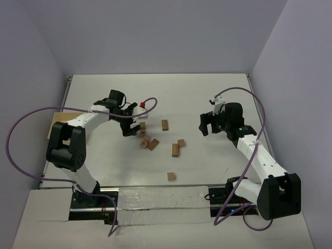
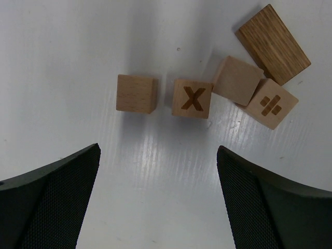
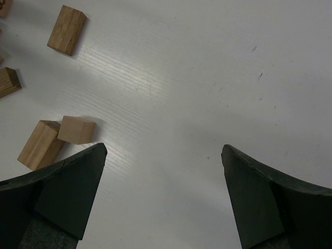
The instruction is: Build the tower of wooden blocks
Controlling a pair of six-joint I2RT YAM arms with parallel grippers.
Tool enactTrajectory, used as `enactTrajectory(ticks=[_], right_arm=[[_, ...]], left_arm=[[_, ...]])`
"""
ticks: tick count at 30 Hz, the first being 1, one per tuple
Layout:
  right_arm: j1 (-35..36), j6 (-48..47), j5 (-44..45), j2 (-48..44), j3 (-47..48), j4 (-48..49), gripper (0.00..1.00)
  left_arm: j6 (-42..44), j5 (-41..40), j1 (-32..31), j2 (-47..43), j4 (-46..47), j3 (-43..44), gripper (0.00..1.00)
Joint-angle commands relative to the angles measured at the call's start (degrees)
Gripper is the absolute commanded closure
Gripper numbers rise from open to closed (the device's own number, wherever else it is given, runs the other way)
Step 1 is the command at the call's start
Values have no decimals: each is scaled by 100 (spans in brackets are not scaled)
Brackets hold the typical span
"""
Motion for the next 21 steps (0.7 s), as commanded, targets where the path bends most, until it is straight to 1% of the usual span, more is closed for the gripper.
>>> enactTrajectory(ticks=[1, 11, 16, 21], right_arm=[[28, -60, 22, 68, 75, 116, 0], [34, -57, -10, 153, 88, 119, 0], [34, -78, 3, 194, 84, 119, 0], [34, -84, 5, 177, 84, 129, 0]], left_arm=[[562, 504, 18, 100, 324, 67, 1], [695, 527, 18, 327, 302, 127, 1], [690, 627, 2, 431, 189, 245, 1], [642, 563, -82, 480, 244, 283, 1]])
